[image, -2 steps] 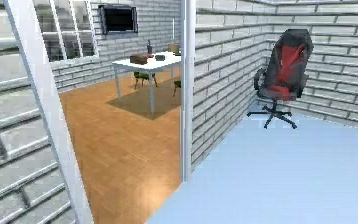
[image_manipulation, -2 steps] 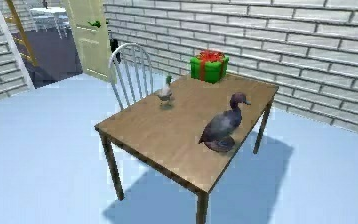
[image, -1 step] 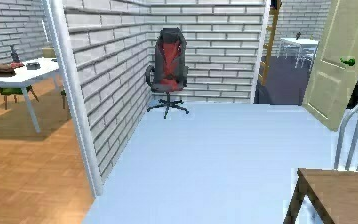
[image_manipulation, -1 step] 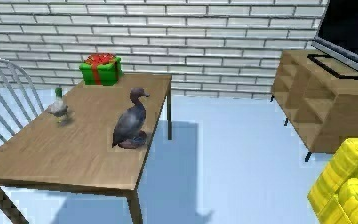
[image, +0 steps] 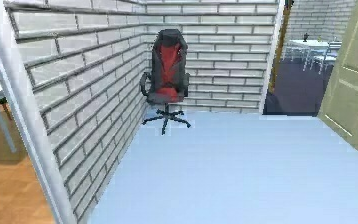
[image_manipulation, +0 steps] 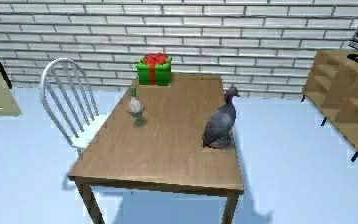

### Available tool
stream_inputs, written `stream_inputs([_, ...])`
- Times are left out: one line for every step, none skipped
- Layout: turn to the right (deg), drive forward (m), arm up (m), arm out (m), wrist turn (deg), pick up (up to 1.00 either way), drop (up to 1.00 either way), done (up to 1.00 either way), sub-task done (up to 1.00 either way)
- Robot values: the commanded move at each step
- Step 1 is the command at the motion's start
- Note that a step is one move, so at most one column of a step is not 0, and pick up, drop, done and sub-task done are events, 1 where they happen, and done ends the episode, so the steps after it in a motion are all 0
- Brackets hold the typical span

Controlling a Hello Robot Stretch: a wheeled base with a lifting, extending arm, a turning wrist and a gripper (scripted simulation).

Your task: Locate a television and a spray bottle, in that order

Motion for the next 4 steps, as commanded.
stream_inputs([-45.0, 0.00, 0.00, 0.00, 0.0, 0.00, 0.00, 0.00, 0.00])
stream_inputs([-15.0, 0.00, 0.00, 0.00, 0.0, 0.00, 0.00, 0.00, 0.00])
stream_inputs([0.0, 0.80, 0.00, 0.00, 0.0, 0.00, 0.00, 0.00, 0.00])
stream_inputs([-24.0, 0.00, 0.00, 0.00, 0.0, 0.00, 0.00, 0.00, 0.00])
